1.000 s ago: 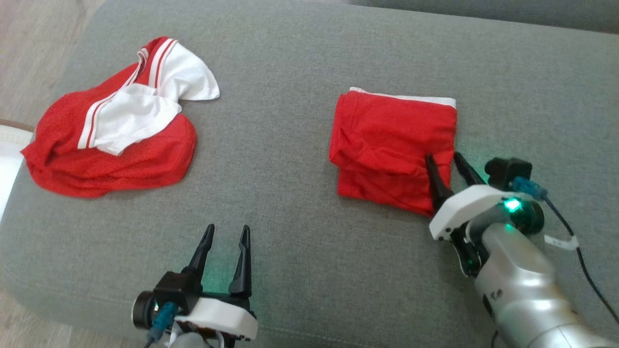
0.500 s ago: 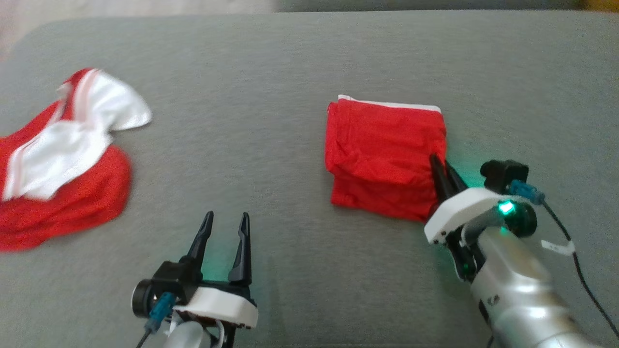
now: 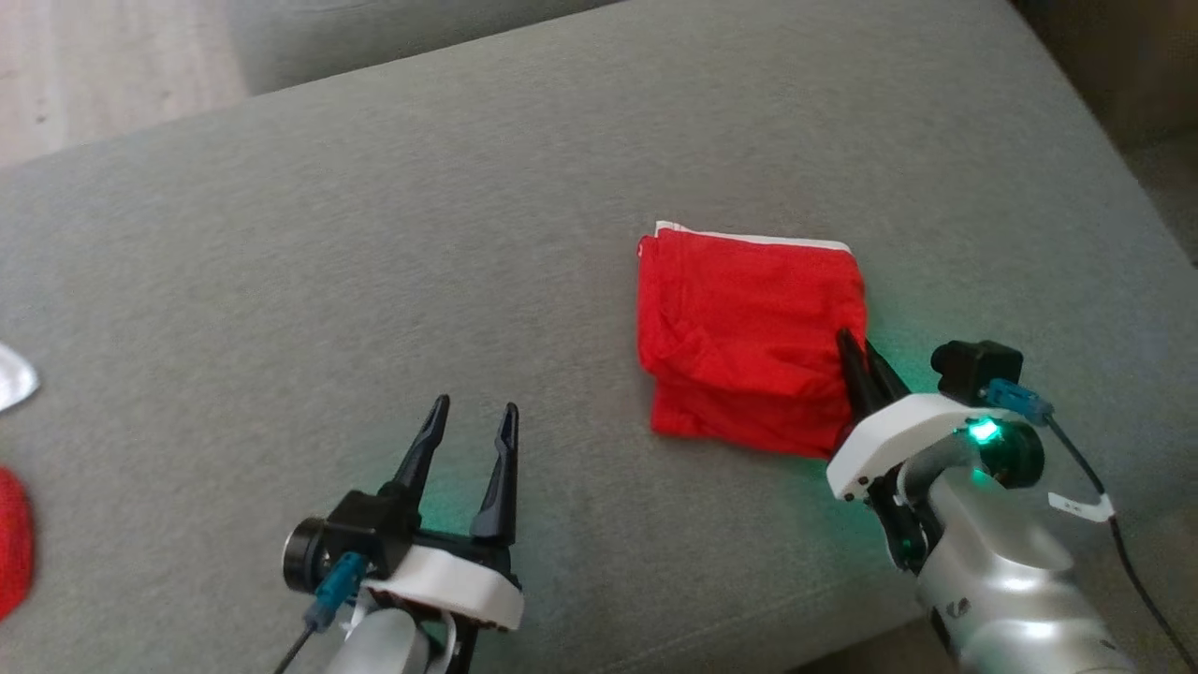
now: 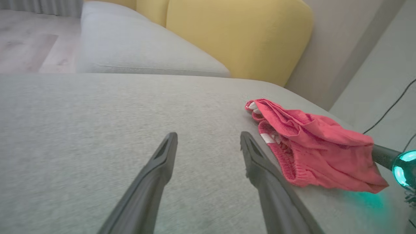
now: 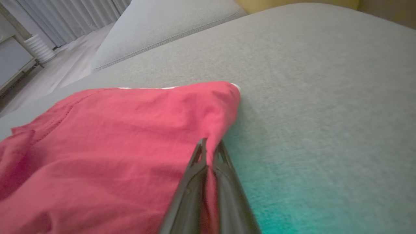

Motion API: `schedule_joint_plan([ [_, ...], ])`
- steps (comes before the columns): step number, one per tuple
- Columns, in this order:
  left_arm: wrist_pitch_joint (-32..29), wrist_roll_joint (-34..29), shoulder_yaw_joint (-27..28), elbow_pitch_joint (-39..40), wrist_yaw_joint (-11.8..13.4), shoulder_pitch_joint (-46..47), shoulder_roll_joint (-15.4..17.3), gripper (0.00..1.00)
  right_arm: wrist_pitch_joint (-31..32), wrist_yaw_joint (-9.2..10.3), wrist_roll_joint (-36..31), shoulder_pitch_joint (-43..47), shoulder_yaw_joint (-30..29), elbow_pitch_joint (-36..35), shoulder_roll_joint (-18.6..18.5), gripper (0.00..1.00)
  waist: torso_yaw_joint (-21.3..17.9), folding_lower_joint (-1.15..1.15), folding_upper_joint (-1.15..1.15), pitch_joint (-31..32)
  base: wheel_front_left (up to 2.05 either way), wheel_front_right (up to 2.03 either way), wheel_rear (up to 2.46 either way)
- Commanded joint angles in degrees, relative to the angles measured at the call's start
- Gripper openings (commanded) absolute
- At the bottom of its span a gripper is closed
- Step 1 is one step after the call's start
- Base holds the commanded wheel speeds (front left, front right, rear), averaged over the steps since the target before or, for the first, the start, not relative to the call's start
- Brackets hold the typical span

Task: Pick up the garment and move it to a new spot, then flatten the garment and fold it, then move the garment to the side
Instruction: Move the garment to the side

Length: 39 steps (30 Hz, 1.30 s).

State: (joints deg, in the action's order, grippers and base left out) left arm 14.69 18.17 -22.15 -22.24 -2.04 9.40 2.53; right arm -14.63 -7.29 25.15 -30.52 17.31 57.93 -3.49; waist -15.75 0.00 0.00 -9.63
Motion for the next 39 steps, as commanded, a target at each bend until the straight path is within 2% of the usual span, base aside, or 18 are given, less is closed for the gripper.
schedule_joint_plan([
  [1, 0.30, -0.17, 1.23, 1.20, -0.12, 2.19, 0.34, 1.00, -0.37, -0.20, -1.80, -0.66, 0.09, -1.05, 0.61, 0.00, -1.36, 0.00, 0.00, -0.60, 0.00, 0.00, 0.00],
  [6, 0.30, -0.97, 0.77, 0.44, -0.63, 2.72, 0.34, 1.00, -0.37, -0.20, -7.16, -5.27, -3.82, 0.75, -1.81, 0.00, 0.58, 0.00, 0.00, -2.36, 0.00, 0.00, 0.00],
  [14, 0.30, -2.97, 2.04, -0.25, -1.19, 3.69, 0.34, 1.00, -0.37, -0.20, -16.47, -15.24, -11.99, 7.00, -11.89, 0.00, 6.29, 0.00, 0.00, -6.07, 0.00, 0.00, 0.00],
  [15, 0.30, -2.97, 2.04, -0.25, -1.19, 3.69, 0.34, 1.00, -0.37, -0.20, -16.47, -15.24, -11.99, 7.00, -11.89, 0.00, 6.29, 0.00, 0.00, -6.07, 0.00, 0.00, 0.00],
  [19, 0.30, -3.93, 3.08, -0.01, -1.46, 3.83, 0.34, 1.00, -0.37, -0.20, -21.70, -18.72, -17.92, 10.49, -18.05, 0.00, 8.53, 0.00, 0.00, -7.50, 0.00, 0.00, 0.00],
  [22, 0.30, -4.31, 3.70, 0.32, -1.67, 3.87, 0.34, 1.00, -0.37, -0.20, -24.75, -20.23, -23.00, 11.83, -21.33, 0.00, 9.55, 0.00, 0.00, -8.16, 0.00, 0.00, 0.00],
  [25, 0.30, -4.50, 4.04, 0.57, -1.85, 3.91, 0.34, 1.00, -0.37, -0.20, -27.91, -20.96, -27.34, 12.19, -23.03, 0.00, 10.02, 0.00, 0.00, -8.45, 0.00, 0.00, 0.00],
  [28, 0.30, -4.42, 4.24, 0.66, -1.89, 4.06, 0.34, 1.00, -0.37, -0.20, -30.93, -21.32, -30.82, 11.96, -23.22, 0.00, 10.16, 0.00, 0.00, -8.57, 0.00, 0.00, 0.00],
  [29, 0.30, -4.35, 4.26, 0.67, -1.85, 4.15, 0.34, 1.00, -0.36, -0.20, -31.84, -21.40, -32.01, 11.83, -23.15, 0.28, 10.15, 0.00, 0.00, -8.60, 0.00, 0.00, 0.00],
  [30, 0.30, -4.29, 4.27, 0.70, -1.82, 4.20, 0.34, 1.00, -0.30, -0.20, -32.51, -21.45, -33.41, 11.80, -22.95, 0.96, 10.14, 0.00, 0.00, -8.62, 0.00, 0.00, 0.00],
  [31, 0.30, -4.23, 4.25, 0.73, -1.79, 4.24, 0.34, 1.00, -0.31, -0.20, -33.19, -21.50, -34.85, 11.42, -22.79, 1.00, 10.12, 0.00, 0.00, -8.65, 0.00, 0.00, 0.00],
  [35, 0.30, -3.80, 4.36, 0.84, -1.61, 4.39, 0.34, 1.00, -0.34, -0.20, -36.27, -21.10, -38.74, 6.84, -20.50, 1.00, 10.20, 0.00, 0.00, -8.41, 0.00, 0.00, 0.00],
  [39, 0.30, -3.36, 5.07, 1.00, -1.01, 4.19, 0.34, 1.00, -0.35, -0.20, -36.58, -19.51, -39.34, -0.81, -14.42, 1.00, 10.76, 0.00, 0.00, -7.13, 0.00, 0.00, 0.00],
])
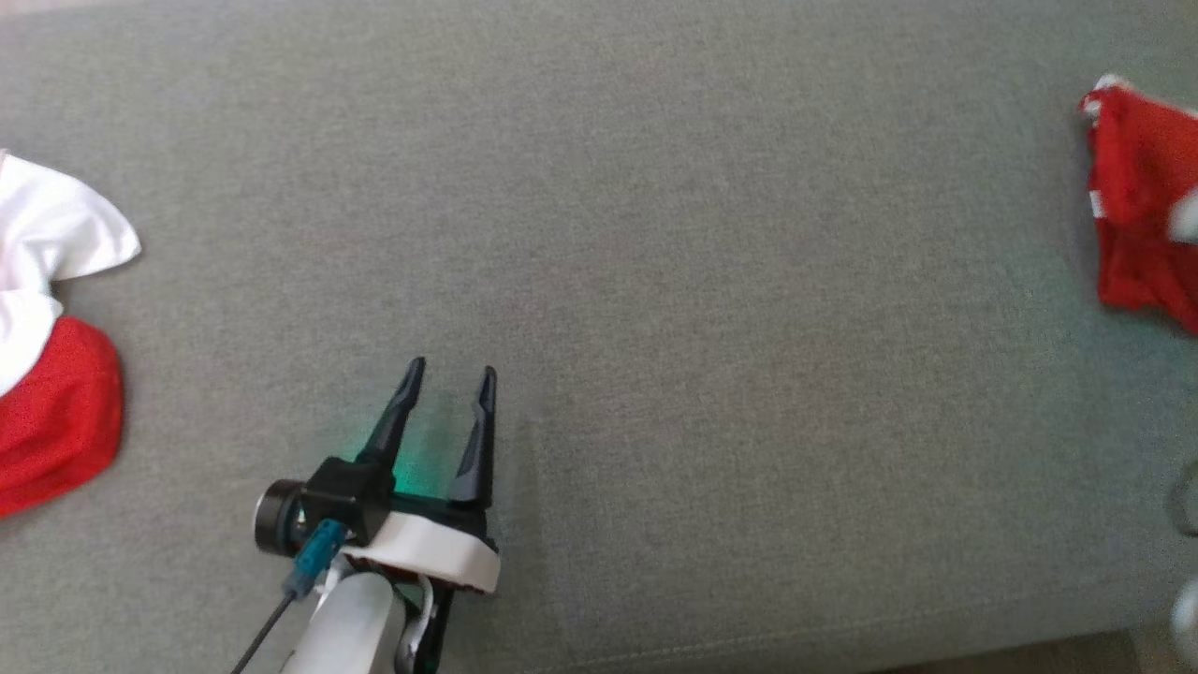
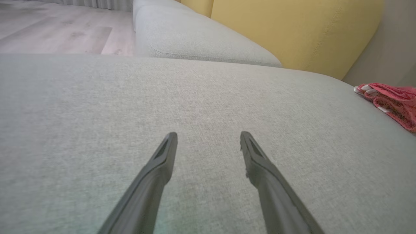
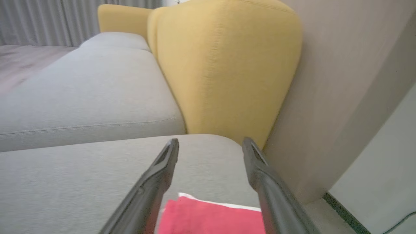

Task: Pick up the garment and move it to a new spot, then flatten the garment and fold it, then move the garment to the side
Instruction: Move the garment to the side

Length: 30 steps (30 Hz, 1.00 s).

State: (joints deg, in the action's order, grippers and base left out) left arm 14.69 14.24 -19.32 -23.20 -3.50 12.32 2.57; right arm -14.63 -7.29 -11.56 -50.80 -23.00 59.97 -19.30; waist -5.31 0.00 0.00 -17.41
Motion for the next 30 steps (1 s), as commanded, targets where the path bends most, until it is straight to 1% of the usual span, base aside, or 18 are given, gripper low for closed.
schedule_joint_plan([
  [1, 0.30, 0.55, 2.48, 1.98, 0.66, 1.13, 0.31, 1.00, -0.36, -0.20, 0.35, 1.56, 1.71, -4.58, 3.17, 1.00, 0.53, 0.00, 0.00, 1.04, 0.00, 0.00, 0.00],
  [4, 0.30, 0.61, 3.45, 2.04, 1.23, 0.62, 0.31, 1.00, -0.36, -0.20, 2.36, 4.75, 4.25, -10.04, 8.37, 1.00, 1.49, 0.00, 0.00, 2.56, 0.00, 0.00, 0.00],
  [6, 0.30, 0.61, 4.42, 2.12, 1.82, 0.12, 0.31, 1.00, -0.36, -0.20, 4.15, 7.51, 6.84, -13.16, 11.20, 1.00, 2.14, 0.00, 0.00, 3.54, 0.00, 0.00, 0.00],
  [8, 0.30, 0.47, 5.55, 2.16, 2.42, -0.50, 0.31, 1.00, -0.36, -0.20, 6.83, 10.54, 9.45, -15.97, 13.17, 1.00, 2.86, 0.00, 0.00, 4.55, 0.00, 0.00, 0.00],
  [11, 0.30, 0.15, 7.42, 2.13, 3.19, -1.50, 0.31, 1.00, -0.36, -0.20, 10.66, 15.31, 13.91, -19.47, 14.93, 1.00, 4.05, 0.00, 0.00, 6.10, 0.00, 0.00, 0.00],
  [15, 0.31, -0.37, 9.63, 2.02, 3.86, -3.01, 0.31, 1.00, -0.36, -0.20, 14.55, 20.81, 18.11, -22.74, 16.07, 1.00, 5.25, 0.00, 0.00, 8.19, 0.00, 0.00, 0.00],
  [17, 0.31, -0.57, 10.70, 1.87, 4.05, -3.70, 0.31, 1.00, -0.36, -0.20, 15.45, 23.12, 19.57, -23.59, 16.27, 1.00, 5.67, 0.00, 0.00, 9.22, 0.00, 0.00, 0.00],
  [19, 0.31, -0.85, 11.81, 1.72, 4.22, -4.79, 0.31, 1.00, -0.37, -0.20, 17.90, 26.33, 21.03, -23.89, 16.38, 1.00, 6.24, 0.00, 0.00, 10.79, 0.00, 0.00, 0.00],
  [25, 0.31, -1.21, 13.07, 2.05, 4.66, -6.59, 0.31, 1.00, -0.37, -0.20, 21.49, 31.25, 22.94, -24.64, 16.40, 1.00, 6.63, 0.00, 0.00, 13.07, 0.00, 0.00, 0.00],
  [30, 0.31, -1.07, 13.91, 2.76, 5.23, -8.73, 0.31, 1.00, -0.37, -0.20, 23.22, 34.50, 24.53, -25.56, 16.41, 1.00, 6.08, 0.00, 0.00, 15.00, 0.00, 0.00, 0.00],
])
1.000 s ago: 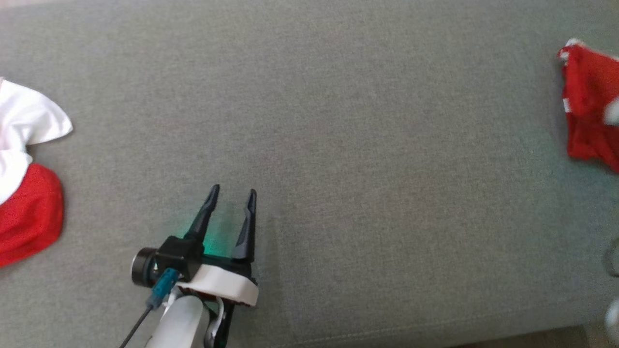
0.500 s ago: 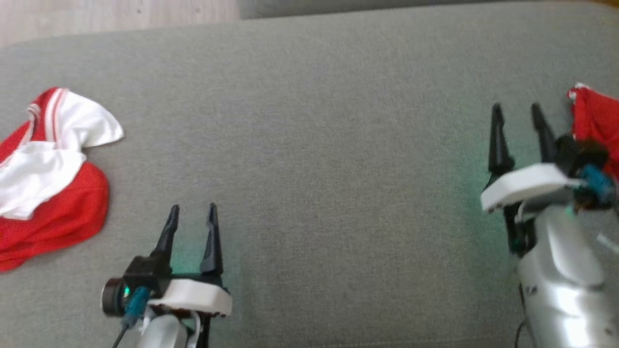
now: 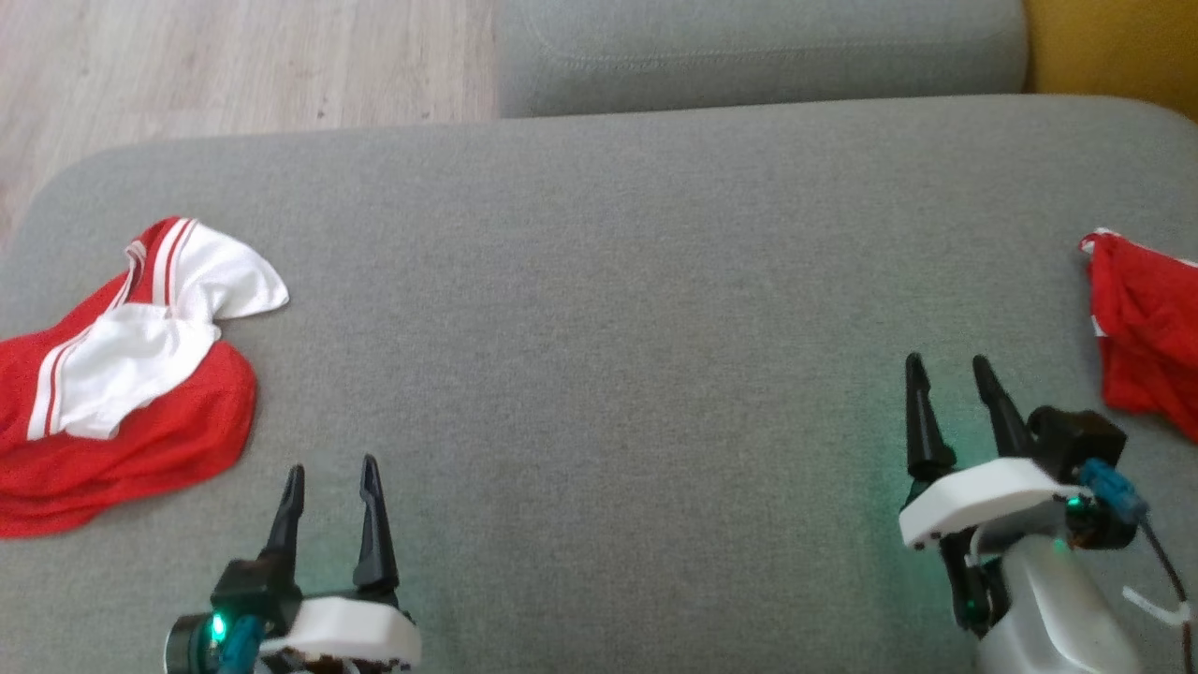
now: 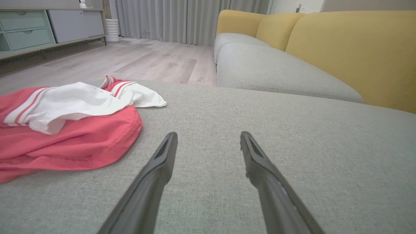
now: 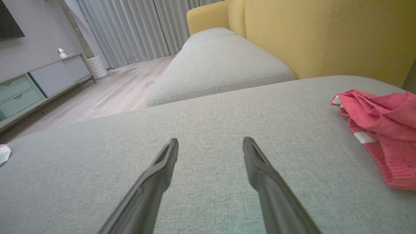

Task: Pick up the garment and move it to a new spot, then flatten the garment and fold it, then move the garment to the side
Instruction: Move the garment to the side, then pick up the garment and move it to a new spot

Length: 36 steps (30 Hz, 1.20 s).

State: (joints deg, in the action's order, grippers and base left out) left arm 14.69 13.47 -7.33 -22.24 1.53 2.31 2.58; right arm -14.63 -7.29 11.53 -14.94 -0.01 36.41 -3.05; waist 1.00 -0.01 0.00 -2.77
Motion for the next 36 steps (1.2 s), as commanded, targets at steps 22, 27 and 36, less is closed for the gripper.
schedule_joint_plan([
  [22, 0.31, 2.09, 7.32, 1.71, 2.49, -0.32, 0.30, 1.00, -0.37, -0.20, 2.20, -1.22, 10.83, -2.44, 0.17, 1.00, 14.00, 0.01, 0.00, -2.84, 0.00, 0.00, 0.00],
  [27, 0.31, 2.79, 12.28, 1.65, 2.70, -2.30, 0.30, 1.00, -0.37, -0.20, 2.72, -2.04, 14.04, -2.36, 0.17, 1.00, 17.30, 0.01, 0.00, -3.38, 0.00, 0.00, 0.00],
  [36, 0.31, 3.27, 15.71, 2.11, 2.11, -2.10, 0.30, 1.00, -0.37, -0.20, 2.22, -2.82, 15.73, -2.15, 0.17, 1.00, 17.94, 0.01, 0.00, -4.92, 0.00, 0.00, 0.00],
])
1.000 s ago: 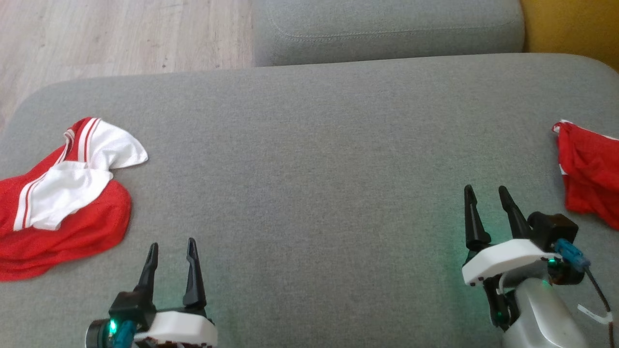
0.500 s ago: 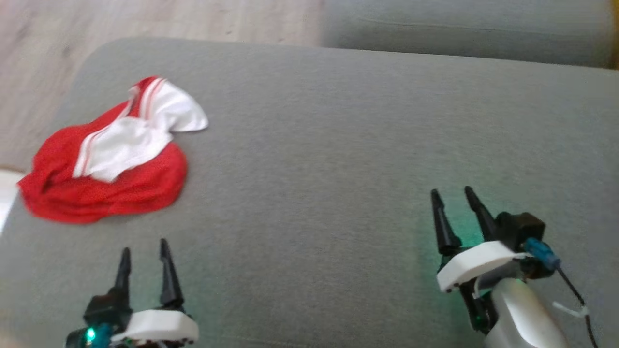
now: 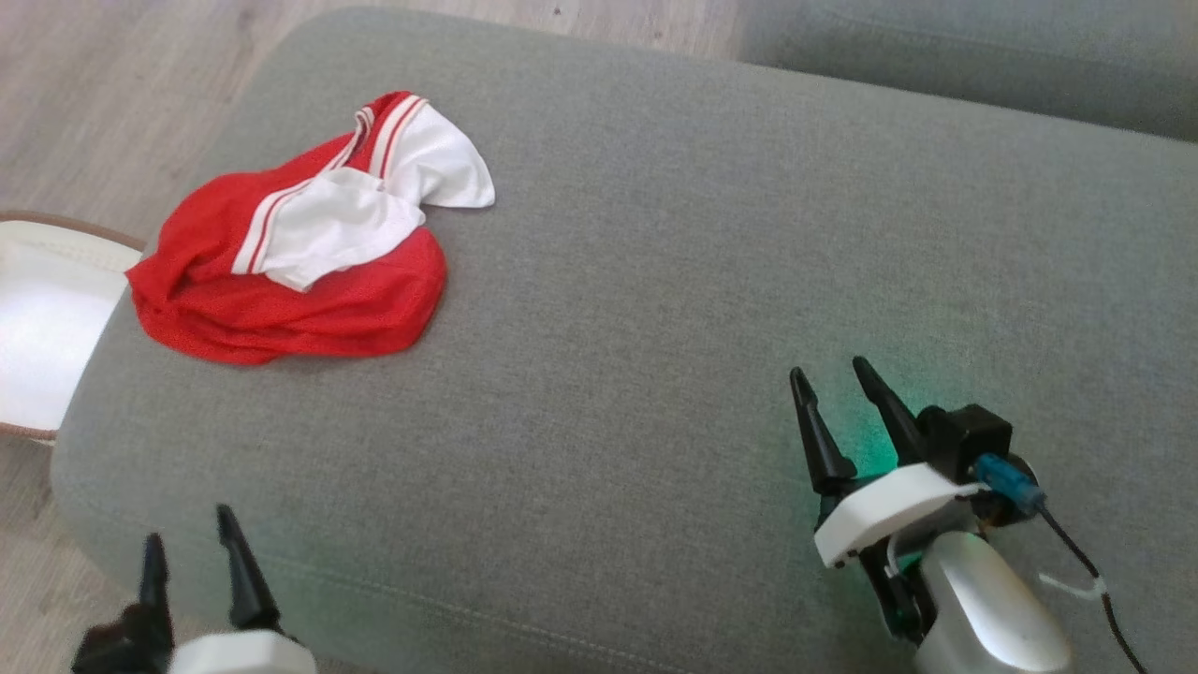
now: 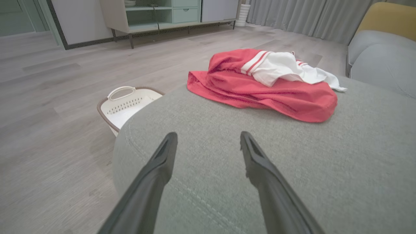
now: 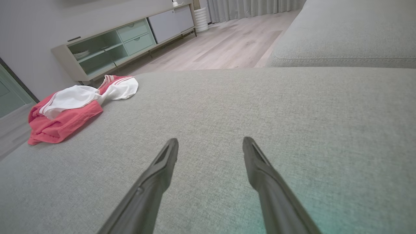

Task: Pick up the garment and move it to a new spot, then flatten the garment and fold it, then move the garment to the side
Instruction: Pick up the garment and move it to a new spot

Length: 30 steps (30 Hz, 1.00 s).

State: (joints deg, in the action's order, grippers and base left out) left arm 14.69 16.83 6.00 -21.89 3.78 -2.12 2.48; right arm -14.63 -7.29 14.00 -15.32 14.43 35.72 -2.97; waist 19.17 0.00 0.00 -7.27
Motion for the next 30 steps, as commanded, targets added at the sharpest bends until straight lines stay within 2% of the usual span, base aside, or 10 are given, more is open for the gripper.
schedule_joint_plan([
  [1, 0.31, -0.38, 2.90, 1.81, -0.37, 2.90, 0.40, 1.00, -0.37, -0.20, -0.53, -2.58, 1.26, -1.52, 0.09, 1.00, -0.44, 0.00, 0.00, -0.80, 0.00, 0.00, 0.00],
  [4, 0.31, -1.35, 5.27, 2.01, -2.05, 5.60, 0.40, 1.00, -0.37, -0.20, -1.72, -3.35, 1.34, -1.89, 0.09, 1.00, -1.50, 0.00, 0.00, -2.74, 0.00, 0.00, 0.00],
  [8, 0.31, -2.22, 8.65, 0.71, -6.50, 11.02, 1.07, 1.00, -0.37, -0.20, -3.53, -5.15, 2.24, -2.33, 0.09, 1.00, -3.39, 0.00, 0.00, -5.91, 0.00, 0.00, 0.00],
  [14, 0.31, -2.62, 11.97, -4.46, -9.68, 20.56, 5.24, 1.00, -0.37, -0.20, -5.11, -7.92, 2.78, -3.44, -0.28, 1.00, -5.90, 0.00, 0.00, -10.24, 0.00, 0.00, 0.00],
  [19, 0.31, -1.58, 11.44, -13.19, -10.89, 28.64, 11.01, 1.00, -0.37, -0.20, -5.20, -9.31, 3.44, -4.44, -0.55, 1.00, -7.95, 0.00, 0.00, -13.36, 0.00, 0.00, 0.00],
  [24, -1.29, 0.33, 7.35, -22.73, -11.23, 36.00, 15.44, 1.00, -0.37, -0.20, -4.96, -9.98, 3.40, -5.68, -0.69, 1.00, -9.83, 0.00, 0.00, -16.01, 0.00, 0.00, 0.00],
  [30, -6.40, 2.63, 2.96, -32.78, -11.26, 41.16, 17.27, 1.00, -0.37, -0.20, -4.62, -10.90, 3.14, -5.33, -0.64, 1.00, -11.98, 0.00, 0.00, -18.14, 0.00, 0.00, 0.00],
])
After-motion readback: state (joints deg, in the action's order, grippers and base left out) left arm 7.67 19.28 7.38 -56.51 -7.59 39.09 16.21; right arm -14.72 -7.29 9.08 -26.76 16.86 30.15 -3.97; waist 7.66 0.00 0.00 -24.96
